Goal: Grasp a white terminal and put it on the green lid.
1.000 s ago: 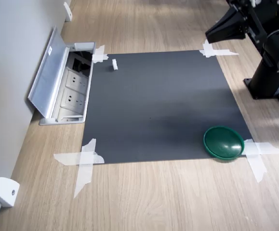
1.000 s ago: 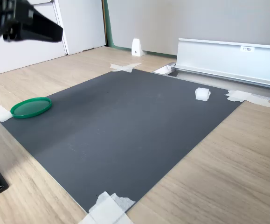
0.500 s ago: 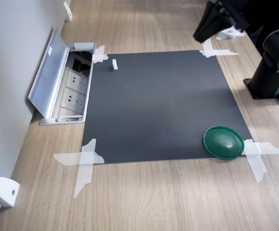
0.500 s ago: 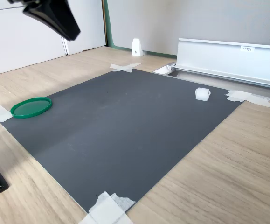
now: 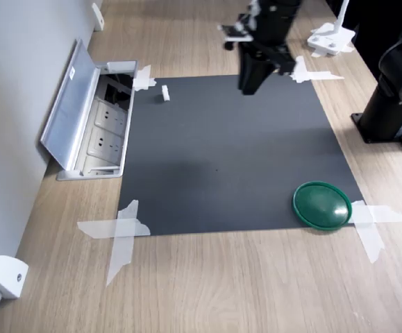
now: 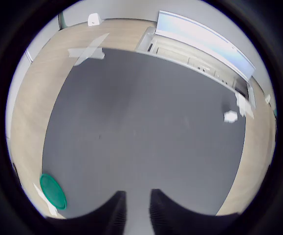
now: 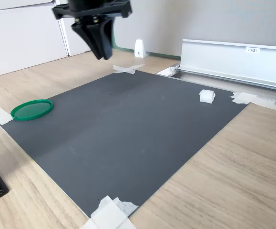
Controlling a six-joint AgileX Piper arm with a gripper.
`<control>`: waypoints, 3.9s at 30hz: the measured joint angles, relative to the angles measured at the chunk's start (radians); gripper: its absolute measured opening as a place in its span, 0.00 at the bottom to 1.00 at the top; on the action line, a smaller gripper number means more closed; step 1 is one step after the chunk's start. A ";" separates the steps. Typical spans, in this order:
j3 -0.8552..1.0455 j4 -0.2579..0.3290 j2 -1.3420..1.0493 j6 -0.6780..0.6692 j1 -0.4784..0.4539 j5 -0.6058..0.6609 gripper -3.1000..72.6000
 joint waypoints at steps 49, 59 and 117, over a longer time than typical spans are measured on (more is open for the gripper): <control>-0.553 0.019 0.651 -0.257 -0.287 0.101 0.98; -0.577 0.023 0.653 -0.259 -0.287 0.145 0.98; -0.655 0.017 0.735 -0.363 -0.345 0.098 0.62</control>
